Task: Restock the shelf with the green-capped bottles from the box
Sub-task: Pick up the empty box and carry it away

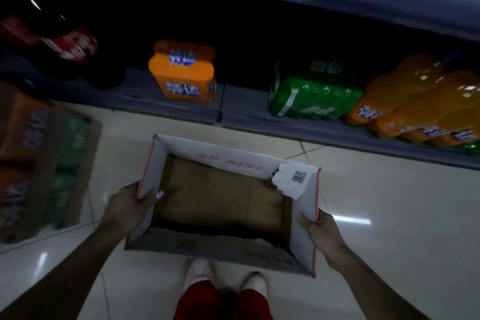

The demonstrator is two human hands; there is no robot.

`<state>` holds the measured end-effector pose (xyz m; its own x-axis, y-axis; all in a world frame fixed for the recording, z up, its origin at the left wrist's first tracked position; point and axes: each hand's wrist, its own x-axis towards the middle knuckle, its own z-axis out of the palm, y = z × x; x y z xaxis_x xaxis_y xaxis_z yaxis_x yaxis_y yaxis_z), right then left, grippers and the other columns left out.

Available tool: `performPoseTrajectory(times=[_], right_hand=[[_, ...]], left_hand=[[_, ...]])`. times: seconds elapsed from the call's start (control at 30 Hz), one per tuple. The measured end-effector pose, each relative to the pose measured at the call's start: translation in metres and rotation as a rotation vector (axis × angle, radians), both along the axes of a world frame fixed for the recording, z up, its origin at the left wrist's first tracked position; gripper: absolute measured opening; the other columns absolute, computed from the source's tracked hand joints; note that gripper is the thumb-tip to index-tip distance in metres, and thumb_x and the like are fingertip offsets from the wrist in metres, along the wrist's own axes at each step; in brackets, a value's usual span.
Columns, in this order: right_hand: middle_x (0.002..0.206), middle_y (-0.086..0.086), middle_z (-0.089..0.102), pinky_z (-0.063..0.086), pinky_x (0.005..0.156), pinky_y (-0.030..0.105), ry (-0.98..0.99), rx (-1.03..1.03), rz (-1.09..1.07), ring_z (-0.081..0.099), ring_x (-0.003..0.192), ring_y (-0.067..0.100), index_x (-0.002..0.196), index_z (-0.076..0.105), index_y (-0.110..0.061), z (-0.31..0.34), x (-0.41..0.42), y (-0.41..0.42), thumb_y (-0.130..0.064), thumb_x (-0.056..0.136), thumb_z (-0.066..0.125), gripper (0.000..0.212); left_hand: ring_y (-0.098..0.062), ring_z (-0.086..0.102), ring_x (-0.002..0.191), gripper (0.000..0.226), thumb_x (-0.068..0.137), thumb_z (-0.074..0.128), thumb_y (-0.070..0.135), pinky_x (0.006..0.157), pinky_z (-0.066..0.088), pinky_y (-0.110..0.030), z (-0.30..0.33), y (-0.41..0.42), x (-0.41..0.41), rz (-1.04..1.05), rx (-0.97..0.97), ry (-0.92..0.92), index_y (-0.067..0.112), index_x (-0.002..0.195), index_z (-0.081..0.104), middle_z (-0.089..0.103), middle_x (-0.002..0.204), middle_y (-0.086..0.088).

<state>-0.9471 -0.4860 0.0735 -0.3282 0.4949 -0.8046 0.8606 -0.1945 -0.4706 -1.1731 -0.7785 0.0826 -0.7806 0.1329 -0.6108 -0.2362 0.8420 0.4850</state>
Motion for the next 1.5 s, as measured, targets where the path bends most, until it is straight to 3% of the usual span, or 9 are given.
performPoseTrajectory(times=[0.13,0.23,0.37,0.67,0.9,1.03,1.17,1.33,1.5], right_hand=[[0.121,0.010,0.064,0.049,0.096,0.043,0.037,0.032,0.081,0.061,0.104,0.028,0.124,0.057,-0.009,0.107,-0.018,0.012,-0.025,0.086,0.064,0.042],[0.116,0.008,0.064,0.049,0.086,0.035,0.088,0.045,0.179,0.060,0.097,0.023,0.122,0.058,-0.012,0.189,-0.034,0.015,-0.026,0.086,0.064,0.040],[0.113,0.006,0.065,0.050,0.087,0.036,0.133,0.071,0.273,0.062,0.098,0.024,0.121,0.059,-0.014,0.286,-0.049,0.006,-0.027,0.086,0.064,0.038],[0.103,0.008,0.070,0.055,0.081,0.037,0.207,0.033,0.477,0.067,0.088,0.022,0.099,0.063,-0.022,0.422,-0.063,-0.072,-0.025,0.084,0.066,0.016],[0.080,-0.005,0.069,0.052,0.064,0.029,0.217,0.052,0.754,0.067,0.076,0.016,0.096,0.066,-0.021,0.459,-0.100,-0.193,-0.024,0.082,0.067,0.014],[0.083,-0.005,0.069,0.045,0.052,0.024,0.238,0.020,0.931,0.065,0.075,0.011,0.100,0.064,-0.020,0.471,-0.119,-0.286,-0.020,0.085,0.063,0.015],[0.094,0.003,0.069,0.046,0.053,0.022,0.243,-0.032,1.094,0.065,0.077,0.012,0.106,0.062,-0.019,0.474,-0.130,-0.383,-0.020,0.087,0.062,0.019],[0.110,0.010,0.068,0.050,0.080,0.031,0.220,-0.078,1.306,0.064,0.098,0.026,0.116,0.061,-0.012,0.474,-0.145,-0.498,-0.021,0.088,0.060,0.030],[0.097,-0.002,0.057,0.042,0.082,0.028,0.252,-0.057,1.502,0.053,0.091,0.015,0.115,0.056,-0.013,0.475,-0.177,-0.602,-0.025,0.089,0.060,0.030]], left_hand=[[-0.037,0.062,0.099,0.048,0.083,0.068,0.032,0.078,0.047,-0.036,0.109,-0.013,0.010,0.061,0.001,0.012,0.003,0.120,0.061,0.066,0.115,-0.022],[-0.029,0.058,0.083,0.049,0.082,0.069,0.029,0.068,0.041,-0.032,0.191,-0.026,0.024,0.152,0.021,0.063,0.000,0.120,0.061,0.067,0.104,-0.023],[-0.040,0.059,0.107,0.054,0.082,0.069,0.030,0.080,0.040,-0.034,0.283,-0.056,0.049,0.230,0.065,0.097,0.000,0.125,0.056,0.062,0.121,-0.026],[-0.041,0.058,0.109,0.056,0.082,0.067,0.035,0.086,0.046,-0.042,0.425,-0.153,0.115,0.467,0.084,0.114,0.005,0.128,0.055,0.062,0.122,-0.024],[-0.031,0.060,0.087,0.043,0.085,0.066,0.023,0.072,0.049,-0.034,0.463,-0.269,0.179,0.734,0.129,0.097,-0.006,0.117,0.060,0.066,0.109,-0.025],[-0.028,0.062,0.083,0.036,0.085,0.067,0.020,0.065,0.047,-0.031,0.472,-0.349,0.217,0.890,0.150,0.106,-0.006,0.110,0.064,0.067,0.096,-0.016],[-0.033,0.064,0.096,0.037,0.084,0.067,0.031,0.079,0.049,-0.037,0.475,-0.425,0.259,1.053,0.108,0.080,0.005,0.110,0.065,0.070,0.106,-0.018],[-0.023,0.062,0.080,0.031,0.081,0.070,0.032,0.061,0.042,-0.029,0.474,-0.501,0.308,1.263,0.086,0.101,0.007,0.100,0.069,0.070,0.088,-0.012],[-0.023,0.062,0.070,0.026,0.083,0.067,0.036,0.061,0.042,-0.031,0.469,-0.569,0.323,1.446,0.092,0.070,0.010,0.080,0.067,0.069,0.073,-0.010]])
